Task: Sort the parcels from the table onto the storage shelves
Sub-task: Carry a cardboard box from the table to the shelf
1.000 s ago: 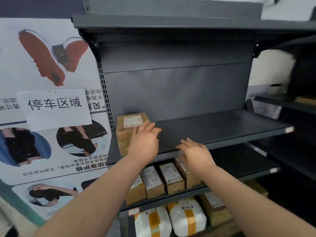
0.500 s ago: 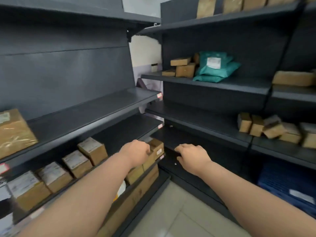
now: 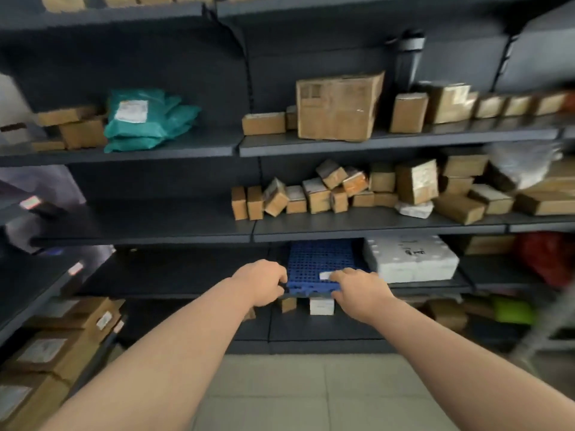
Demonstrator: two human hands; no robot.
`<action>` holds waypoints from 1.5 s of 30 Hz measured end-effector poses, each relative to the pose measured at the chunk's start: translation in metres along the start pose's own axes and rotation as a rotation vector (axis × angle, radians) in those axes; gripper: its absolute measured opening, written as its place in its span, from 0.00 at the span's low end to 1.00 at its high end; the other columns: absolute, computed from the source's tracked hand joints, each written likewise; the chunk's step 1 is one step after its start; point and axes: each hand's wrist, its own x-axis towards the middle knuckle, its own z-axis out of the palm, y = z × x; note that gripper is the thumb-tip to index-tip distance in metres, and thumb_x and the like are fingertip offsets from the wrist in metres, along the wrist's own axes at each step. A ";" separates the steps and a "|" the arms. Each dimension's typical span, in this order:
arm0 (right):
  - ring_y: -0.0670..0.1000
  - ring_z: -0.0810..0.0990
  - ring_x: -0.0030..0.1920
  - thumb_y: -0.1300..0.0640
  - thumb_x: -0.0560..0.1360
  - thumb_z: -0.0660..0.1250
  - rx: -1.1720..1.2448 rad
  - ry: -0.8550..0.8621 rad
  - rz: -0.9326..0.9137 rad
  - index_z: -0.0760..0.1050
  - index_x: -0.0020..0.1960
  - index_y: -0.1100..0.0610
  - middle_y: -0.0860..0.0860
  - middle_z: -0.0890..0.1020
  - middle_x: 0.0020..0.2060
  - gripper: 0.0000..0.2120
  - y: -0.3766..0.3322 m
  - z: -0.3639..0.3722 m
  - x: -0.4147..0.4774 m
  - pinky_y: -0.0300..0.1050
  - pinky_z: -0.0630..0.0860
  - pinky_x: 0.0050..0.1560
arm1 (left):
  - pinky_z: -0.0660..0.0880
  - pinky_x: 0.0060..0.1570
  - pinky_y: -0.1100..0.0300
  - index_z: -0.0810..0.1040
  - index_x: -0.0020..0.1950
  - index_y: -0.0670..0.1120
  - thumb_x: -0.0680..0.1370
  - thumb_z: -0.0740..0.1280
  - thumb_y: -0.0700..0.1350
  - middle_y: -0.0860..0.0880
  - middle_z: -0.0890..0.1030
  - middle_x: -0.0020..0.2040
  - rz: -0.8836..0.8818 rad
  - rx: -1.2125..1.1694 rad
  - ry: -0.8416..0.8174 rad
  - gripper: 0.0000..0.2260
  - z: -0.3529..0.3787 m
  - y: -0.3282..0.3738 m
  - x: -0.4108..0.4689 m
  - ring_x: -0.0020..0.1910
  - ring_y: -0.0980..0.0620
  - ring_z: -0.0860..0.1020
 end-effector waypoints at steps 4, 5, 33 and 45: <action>0.56 0.75 0.60 0.48 0.81 0.56 0.023 -0.022 0.219 0.68 0.67 0.50 0.51 0.75 0.62 0.17 0.091 0.004 -0.021 0.51 0.70 0.56 | 0.71 0.55 0.54 0.74 0.67 0.50 0.81 0.62 0.49 0.49 0.75 0.65 0.198 0.043 -0.038 0.15 -0.006 0.076 0.086 0.62 0.48 0.73; 0.56 0.75 0.60 0.48 0.80 0.56 0.025 -0.021 0.269 0.68 0.67 0.50 0.51 0.75 0.62 0.16 0.112 0.005 -0.026 0.51 0.71 0.55 | 0.72 0.54 0.55 0.75 0.66 0.50 0.81 0.62 0.48 0.49 0.76 0.64 0.250 0.055 -0.038 0.14 -0.007 0.094 0.108 0.61 0.48 0.74; 0.53 0.76 0.62 0.44 0.78 0.59 0.108 0.212 1.399 0.69 0.68 0.45 0.49 0.77 0.63 0.19 0.467 0.008 -0.224 0.48 0.72 0.53 | 0.72 0.57 0.52 0.71 0.69 0.53 0.79 0.64 0.53 0.48 0.76 0.65 1.198 0.146 -0.103 0.19 -0.027 0.597 0.334 0.63 0.46 0.74; 0.54 0.74 0.63 0.45 0.79 0.59 0.198 0.264 1.362 0.69 0.68 0.45 0.48 0.75 0.64 0.18 0.669 -0.010 -0.283 0.49 0.71 0.56 | 0.69 0.50 0.58 0.71 0.70 0.52 0.79 0.65 0.52 0.49 0.74 0.67 0.968 -0.032 -0.133 0.19 -0.035 0.787 0.406 0.62 0.48 0.74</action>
